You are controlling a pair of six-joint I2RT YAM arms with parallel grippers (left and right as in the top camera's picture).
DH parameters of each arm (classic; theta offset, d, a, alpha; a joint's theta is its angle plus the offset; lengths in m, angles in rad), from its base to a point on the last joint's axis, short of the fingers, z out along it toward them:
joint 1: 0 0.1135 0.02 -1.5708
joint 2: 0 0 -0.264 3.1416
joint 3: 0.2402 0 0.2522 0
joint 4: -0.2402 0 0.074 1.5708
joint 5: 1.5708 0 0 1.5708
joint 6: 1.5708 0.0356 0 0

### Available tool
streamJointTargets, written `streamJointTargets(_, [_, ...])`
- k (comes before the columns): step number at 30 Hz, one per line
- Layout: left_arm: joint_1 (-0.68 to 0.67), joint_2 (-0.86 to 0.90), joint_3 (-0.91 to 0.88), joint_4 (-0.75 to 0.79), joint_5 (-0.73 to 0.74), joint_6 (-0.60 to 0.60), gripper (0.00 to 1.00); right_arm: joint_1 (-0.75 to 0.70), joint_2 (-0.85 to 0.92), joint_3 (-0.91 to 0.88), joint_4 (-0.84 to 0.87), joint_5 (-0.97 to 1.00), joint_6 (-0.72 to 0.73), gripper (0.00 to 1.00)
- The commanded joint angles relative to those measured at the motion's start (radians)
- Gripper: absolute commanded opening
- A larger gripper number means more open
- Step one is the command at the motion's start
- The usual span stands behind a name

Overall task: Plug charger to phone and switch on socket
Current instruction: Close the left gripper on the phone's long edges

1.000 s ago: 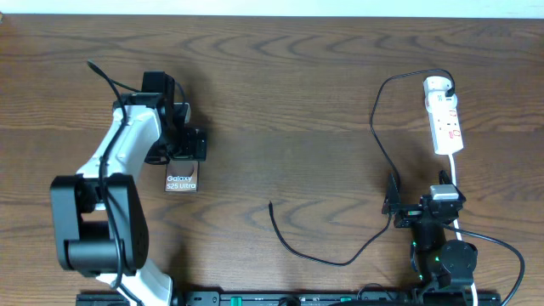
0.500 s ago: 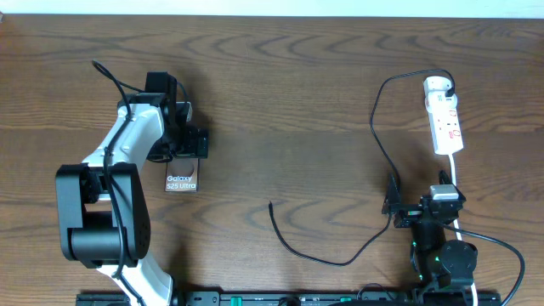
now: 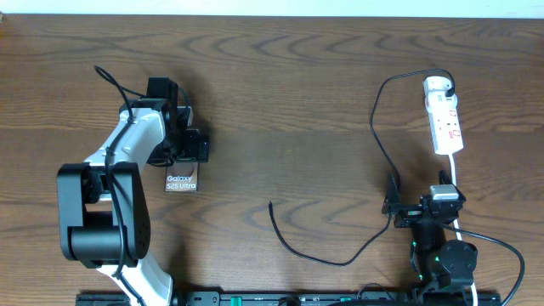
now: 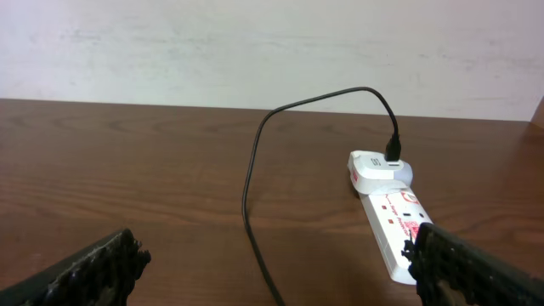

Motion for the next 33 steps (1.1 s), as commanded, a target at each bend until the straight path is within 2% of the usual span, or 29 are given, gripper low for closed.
streamJointTargets(1, [-0.002, 0.006, -0.004, 0.006, 0.001, -0.005, 0.99, 0.005, -0.006, -0.001, -0.005, 0.000, -0.008, 0.99])
streamJointTargets(19, [-0.002, 0.006, -0.029, 0.012, 0.001, 0.030, 0.99, 0.005, -0.006, -0.001, -0.005, 0.000, -0.008, 0.99])
streamJointTargets(33, [-0.002, 0.006, -0.082, 0.081, -0.032, 0.056, 0.99, 0.005, -0.006, -0.001, -0.005, 0.000, -0.008, 0.99])
